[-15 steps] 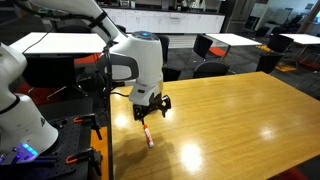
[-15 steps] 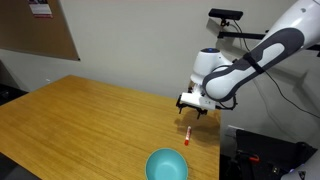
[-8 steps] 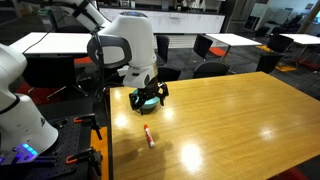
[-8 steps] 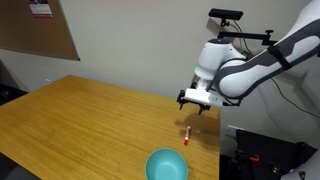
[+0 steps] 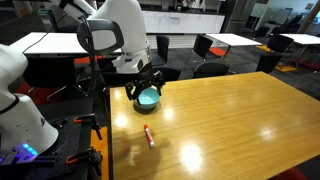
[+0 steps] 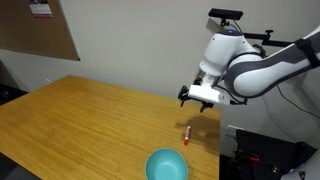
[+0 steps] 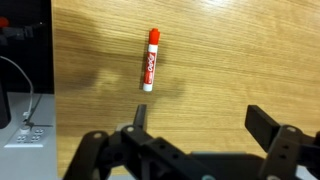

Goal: Take the marker from the bowl and put it on the table

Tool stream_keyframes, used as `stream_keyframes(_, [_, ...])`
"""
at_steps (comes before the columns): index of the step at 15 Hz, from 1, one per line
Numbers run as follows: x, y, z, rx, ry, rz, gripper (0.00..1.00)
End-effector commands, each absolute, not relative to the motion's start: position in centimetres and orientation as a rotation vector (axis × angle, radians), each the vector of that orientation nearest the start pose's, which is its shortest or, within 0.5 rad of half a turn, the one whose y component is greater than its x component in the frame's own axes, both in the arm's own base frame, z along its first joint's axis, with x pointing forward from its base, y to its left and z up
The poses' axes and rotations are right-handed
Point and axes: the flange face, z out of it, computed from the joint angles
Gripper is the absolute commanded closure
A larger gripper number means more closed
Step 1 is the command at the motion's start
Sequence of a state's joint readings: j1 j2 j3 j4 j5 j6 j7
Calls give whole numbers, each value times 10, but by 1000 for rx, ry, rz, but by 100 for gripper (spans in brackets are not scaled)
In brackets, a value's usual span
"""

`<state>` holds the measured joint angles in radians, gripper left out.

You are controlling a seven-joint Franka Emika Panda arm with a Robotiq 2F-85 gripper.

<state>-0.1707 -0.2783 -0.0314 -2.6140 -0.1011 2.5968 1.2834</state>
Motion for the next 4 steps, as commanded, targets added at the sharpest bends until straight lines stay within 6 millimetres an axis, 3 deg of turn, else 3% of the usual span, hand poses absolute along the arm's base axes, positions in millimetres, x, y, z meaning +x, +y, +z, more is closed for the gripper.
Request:
stream_keyframes(1, [430,-86,374,-2313,1955,-388,0])
stream_keyframes(4, [428,-86,375,-2313,1956,-391,0])
